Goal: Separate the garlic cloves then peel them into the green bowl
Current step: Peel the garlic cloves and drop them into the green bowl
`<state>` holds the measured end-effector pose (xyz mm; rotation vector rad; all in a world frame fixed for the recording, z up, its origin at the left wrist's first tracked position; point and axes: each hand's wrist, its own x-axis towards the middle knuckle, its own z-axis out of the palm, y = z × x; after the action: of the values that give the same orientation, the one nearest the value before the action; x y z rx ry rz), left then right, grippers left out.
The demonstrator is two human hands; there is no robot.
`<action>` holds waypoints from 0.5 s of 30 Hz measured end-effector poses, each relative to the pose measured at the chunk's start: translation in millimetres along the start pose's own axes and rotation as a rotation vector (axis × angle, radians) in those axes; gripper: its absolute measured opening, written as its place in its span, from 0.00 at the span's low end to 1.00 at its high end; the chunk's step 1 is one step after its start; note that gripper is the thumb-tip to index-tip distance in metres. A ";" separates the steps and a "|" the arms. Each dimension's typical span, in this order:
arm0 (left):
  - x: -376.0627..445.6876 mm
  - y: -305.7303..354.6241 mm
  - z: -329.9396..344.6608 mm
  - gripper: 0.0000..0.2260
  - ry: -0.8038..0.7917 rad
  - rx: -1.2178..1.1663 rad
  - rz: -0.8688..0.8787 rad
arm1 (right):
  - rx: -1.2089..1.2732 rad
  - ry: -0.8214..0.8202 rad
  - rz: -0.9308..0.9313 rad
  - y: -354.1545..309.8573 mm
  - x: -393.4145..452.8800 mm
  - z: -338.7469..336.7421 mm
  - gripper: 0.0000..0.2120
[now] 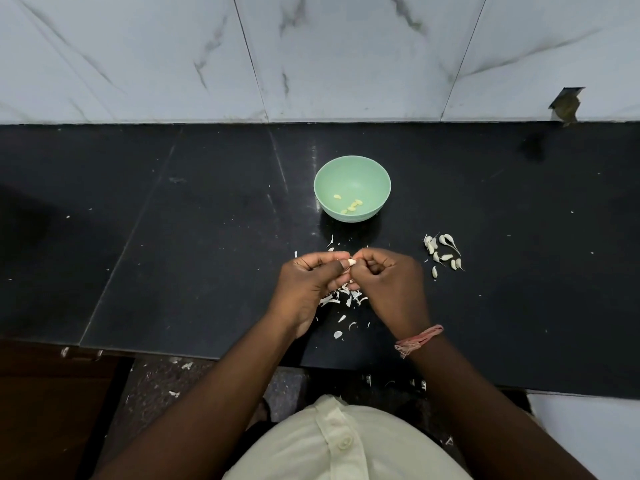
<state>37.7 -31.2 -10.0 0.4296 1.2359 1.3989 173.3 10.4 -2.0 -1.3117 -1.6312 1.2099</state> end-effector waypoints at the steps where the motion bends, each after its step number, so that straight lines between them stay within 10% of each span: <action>1: -0.2 0.5 -0.8 0.07 -0.007 -0.028 -0.015 | 0.012 -0.001 0.013 -0.4 1.2 -0.7 0.06; 15: -4.5 -8.0 1.0 0.11 -0.040 0.483 0.306 | 0.388 -0.033 0.273 -1.9 1.3 -1.3 0.08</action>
<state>43.7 -36.4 -14.6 1.0100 1.5222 1.3246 173.6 11.9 0.2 -1.2911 -1.1828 1.6235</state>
